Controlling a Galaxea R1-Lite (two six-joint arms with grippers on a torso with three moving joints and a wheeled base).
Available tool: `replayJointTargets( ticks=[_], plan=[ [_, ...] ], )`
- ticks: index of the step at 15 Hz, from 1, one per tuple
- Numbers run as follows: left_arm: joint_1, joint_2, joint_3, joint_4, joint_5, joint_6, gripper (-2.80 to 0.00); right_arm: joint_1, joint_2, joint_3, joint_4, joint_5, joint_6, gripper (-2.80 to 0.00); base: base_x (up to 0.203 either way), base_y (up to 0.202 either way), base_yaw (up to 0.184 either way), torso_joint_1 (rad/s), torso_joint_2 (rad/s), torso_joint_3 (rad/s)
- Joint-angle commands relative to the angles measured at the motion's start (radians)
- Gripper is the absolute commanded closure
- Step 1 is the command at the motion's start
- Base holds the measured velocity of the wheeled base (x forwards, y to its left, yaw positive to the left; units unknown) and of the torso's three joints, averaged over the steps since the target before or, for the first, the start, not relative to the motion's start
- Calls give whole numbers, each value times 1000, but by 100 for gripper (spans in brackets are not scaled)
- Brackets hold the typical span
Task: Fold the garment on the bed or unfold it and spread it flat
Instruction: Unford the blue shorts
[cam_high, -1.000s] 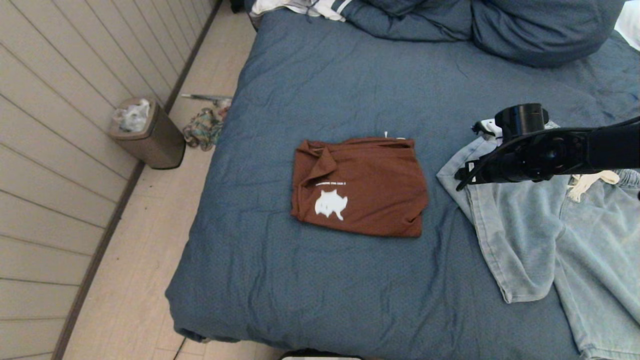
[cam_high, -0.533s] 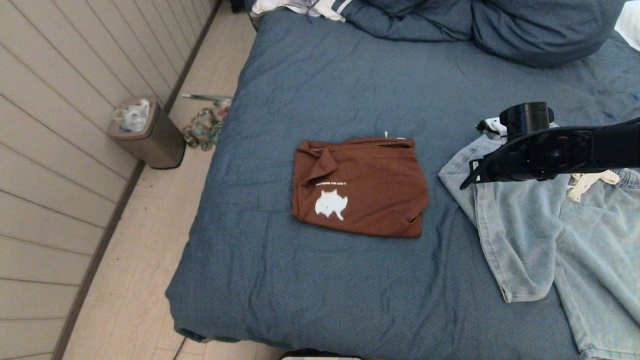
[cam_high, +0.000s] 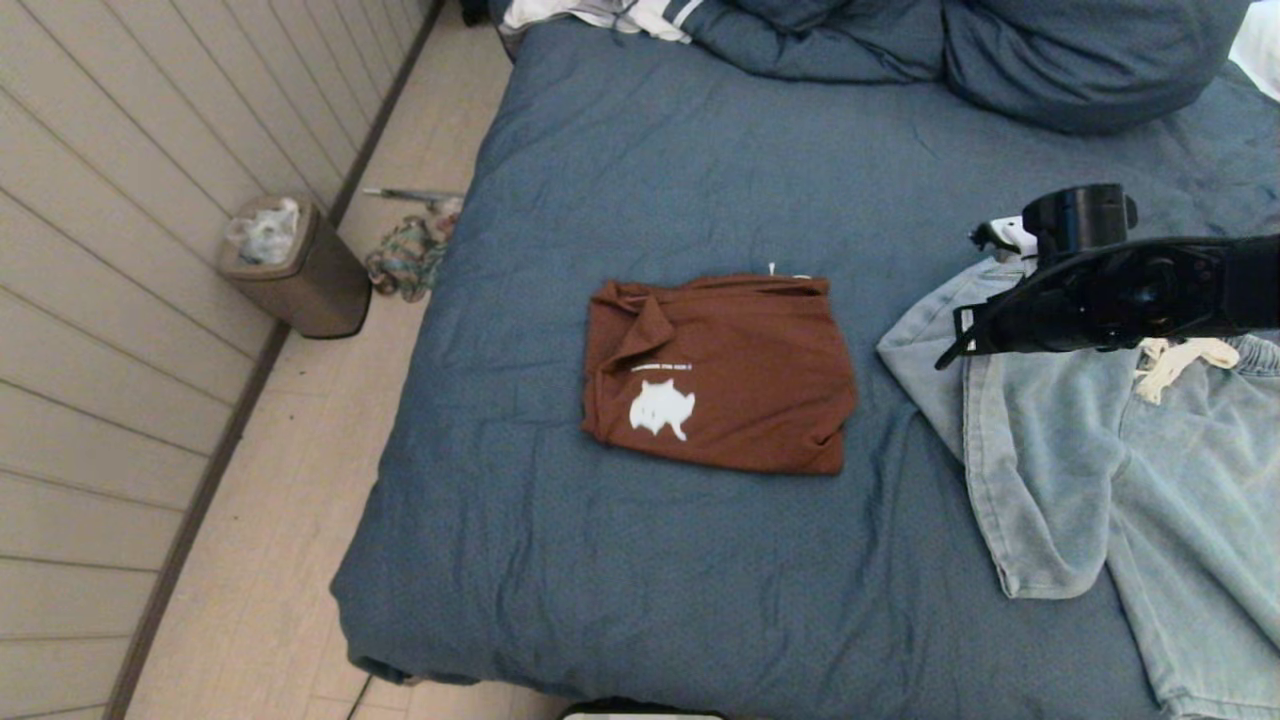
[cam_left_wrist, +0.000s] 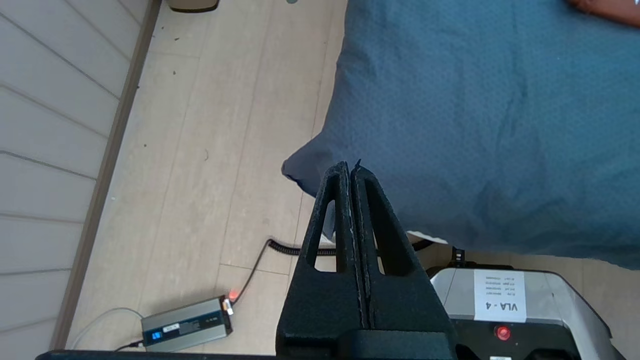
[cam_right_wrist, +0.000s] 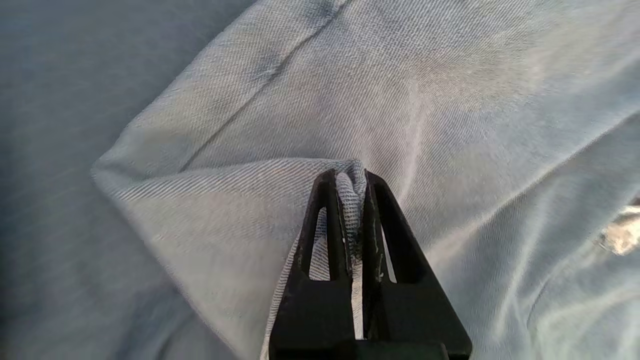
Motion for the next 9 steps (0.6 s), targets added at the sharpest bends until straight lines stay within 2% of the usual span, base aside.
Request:
replayJointTargets(
  ticks=[1,5,9],
  plan=[
    [0,1,0,1,-1,0,0,48,-88,52,1,2,2,0,0,0,0,0,0,0],
    [1,1,0,1,-1,0,0,199,-149,173,0,-2,4,0,0,0,0,0,0,0],
    [0,1,0,1,0,0,0,270,-178,249,2,0,-20,0,0,0,0,0,0,0]
  ],
)
